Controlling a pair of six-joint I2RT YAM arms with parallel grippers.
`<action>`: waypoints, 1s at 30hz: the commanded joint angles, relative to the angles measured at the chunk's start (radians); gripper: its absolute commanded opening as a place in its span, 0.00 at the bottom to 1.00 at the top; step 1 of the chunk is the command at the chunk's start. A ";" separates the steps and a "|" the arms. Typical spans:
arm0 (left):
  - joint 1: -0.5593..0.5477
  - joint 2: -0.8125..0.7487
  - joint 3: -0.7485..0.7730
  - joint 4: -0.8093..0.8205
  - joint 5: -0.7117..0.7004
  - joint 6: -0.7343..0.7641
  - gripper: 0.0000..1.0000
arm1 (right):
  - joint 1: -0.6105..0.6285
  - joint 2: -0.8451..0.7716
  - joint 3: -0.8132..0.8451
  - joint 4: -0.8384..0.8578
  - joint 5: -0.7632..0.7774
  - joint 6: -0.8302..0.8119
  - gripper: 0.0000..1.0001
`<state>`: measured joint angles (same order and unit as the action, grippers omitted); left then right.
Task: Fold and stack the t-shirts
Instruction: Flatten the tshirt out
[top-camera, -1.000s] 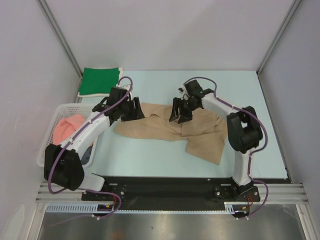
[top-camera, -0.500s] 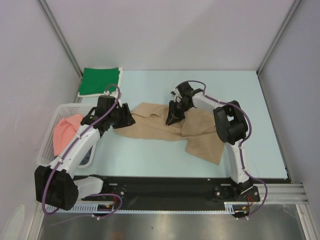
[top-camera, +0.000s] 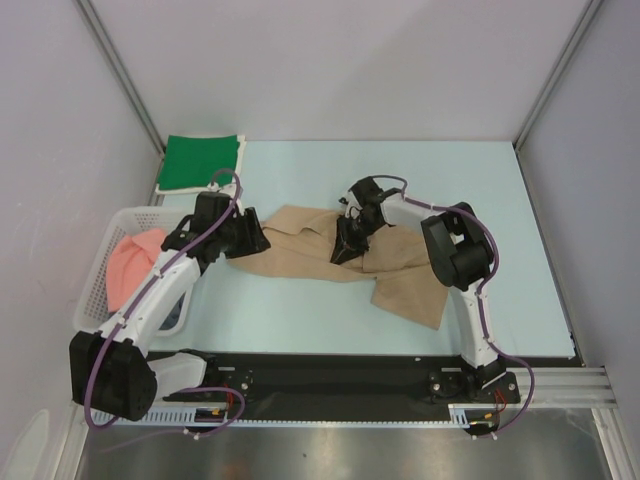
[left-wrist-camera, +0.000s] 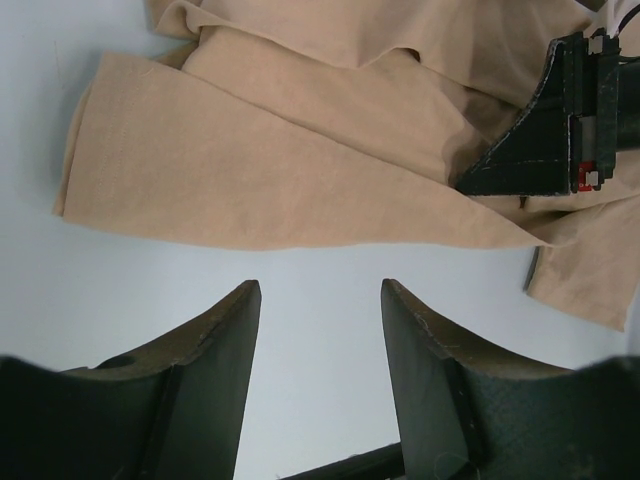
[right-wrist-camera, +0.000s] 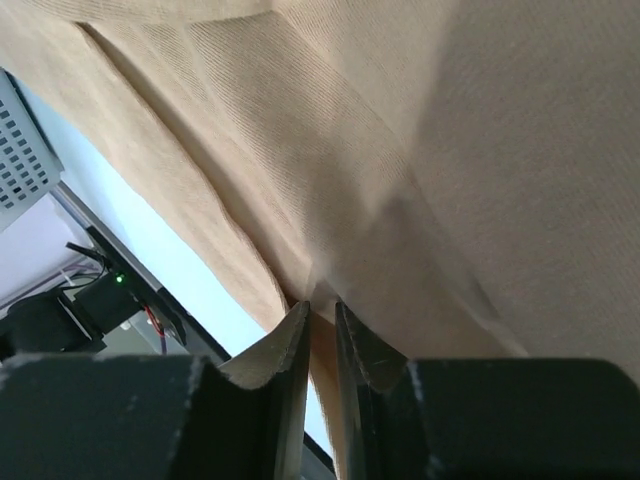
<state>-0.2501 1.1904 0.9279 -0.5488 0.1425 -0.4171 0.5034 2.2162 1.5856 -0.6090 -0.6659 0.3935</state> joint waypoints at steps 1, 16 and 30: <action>0.009 -0.038 -0.008 0.001 0.006 0.000 0.58 | 0.015 -0.006 -0.015 0.028 -0.055 0.031 0.22; 0.008 -0.054 0.002 -0.019 0.011 0.009 0.60 | 0.107 -0.105 -0.335 0.212 -0.173 0.157 0.31; 0.003 -0.117 -0.132 -0.037 -0.075 -0.155 0.69 | 0.106 -0.342 -0.779 0.207 0.026 0.035 0.36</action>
<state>-0.2501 1.0981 0.8055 -0.5941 0.1047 -0.5140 0.6060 1.8591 0.8806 -0.3717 -0.8333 0.5014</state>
